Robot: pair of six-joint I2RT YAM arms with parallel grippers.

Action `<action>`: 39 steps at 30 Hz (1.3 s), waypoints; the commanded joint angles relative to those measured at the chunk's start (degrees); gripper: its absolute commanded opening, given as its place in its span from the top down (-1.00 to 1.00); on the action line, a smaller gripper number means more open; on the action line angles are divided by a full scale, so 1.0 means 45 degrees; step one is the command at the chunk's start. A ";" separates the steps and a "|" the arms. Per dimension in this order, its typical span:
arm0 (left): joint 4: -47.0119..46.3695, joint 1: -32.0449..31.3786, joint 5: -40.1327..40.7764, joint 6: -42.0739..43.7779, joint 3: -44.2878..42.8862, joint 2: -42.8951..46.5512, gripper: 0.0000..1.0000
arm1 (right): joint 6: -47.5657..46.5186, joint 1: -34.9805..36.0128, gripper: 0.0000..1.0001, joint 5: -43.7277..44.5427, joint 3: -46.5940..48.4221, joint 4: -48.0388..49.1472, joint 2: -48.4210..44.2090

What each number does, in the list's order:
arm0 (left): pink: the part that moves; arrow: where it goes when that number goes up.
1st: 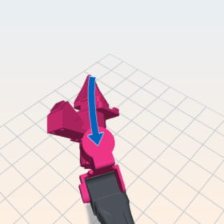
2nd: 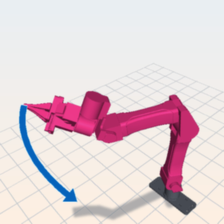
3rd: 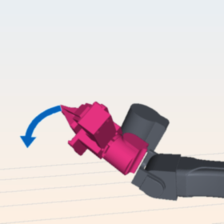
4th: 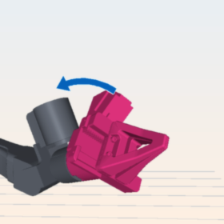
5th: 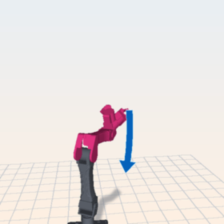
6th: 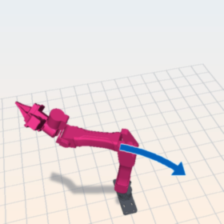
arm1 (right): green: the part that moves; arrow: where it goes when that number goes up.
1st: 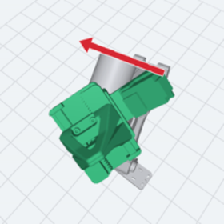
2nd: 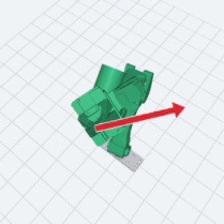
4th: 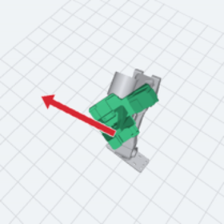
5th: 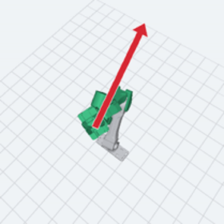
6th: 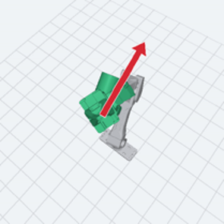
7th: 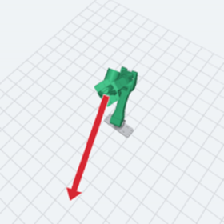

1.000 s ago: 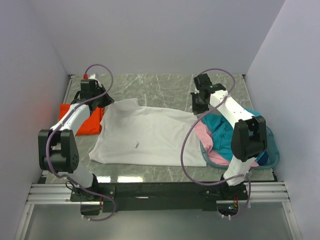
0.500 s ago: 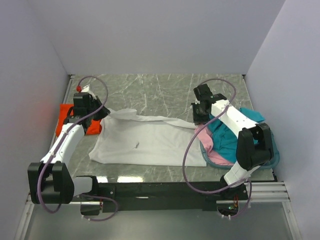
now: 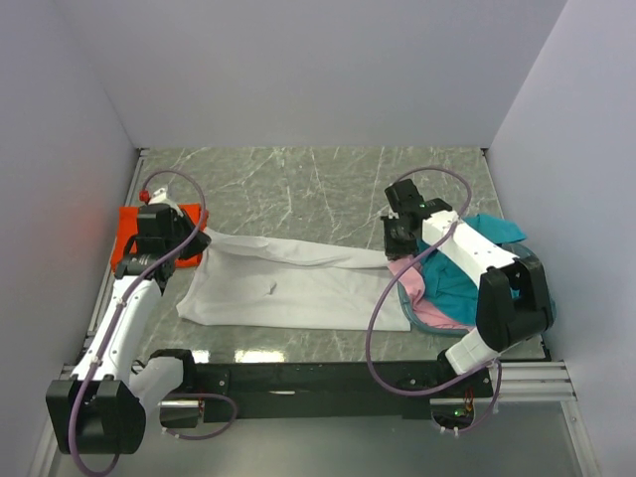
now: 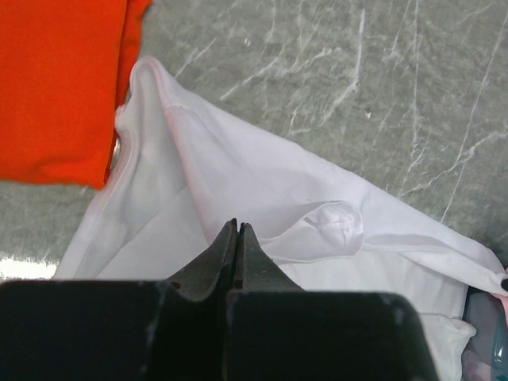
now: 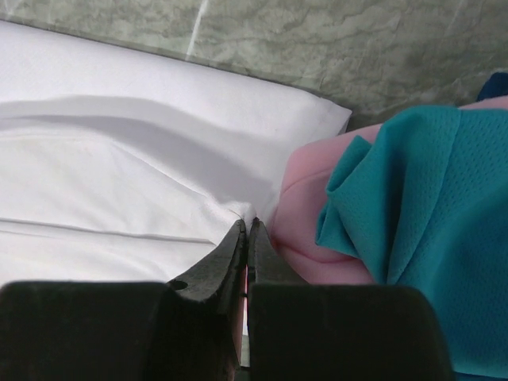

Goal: Fold and stack the t-shirts
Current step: Fold the tshirt

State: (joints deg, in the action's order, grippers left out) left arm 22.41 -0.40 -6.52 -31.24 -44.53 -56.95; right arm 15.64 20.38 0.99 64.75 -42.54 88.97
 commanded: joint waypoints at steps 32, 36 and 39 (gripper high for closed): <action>0.4393 0.0051 0.2074 -0.2412 -0.0025 0.2675 0.99 | 0.0919 0.0666 1.00 0.0384 -0.1947 0.0099 -0.1684; 0.5036 0.0051 0.2484 -0.2685 -0.0162 0.2480 0.99 | 0.0997 0.0666 1.00 0.0482 -0.2104 0.0079 -0.1782; 0.5525 0.0031 0.2758 -0.2764 -0.0318 0.2440 0.99 | 0.1056 0.0686 1.00 0.0716 -0.2201 -0.0037 -0.1821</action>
State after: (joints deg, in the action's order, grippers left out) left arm 44.23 -0.40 2.98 -42.28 -43.07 -46.00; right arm 19.51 23.03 2.00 55.66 -42.00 82.83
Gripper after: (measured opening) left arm 0.013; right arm 0.019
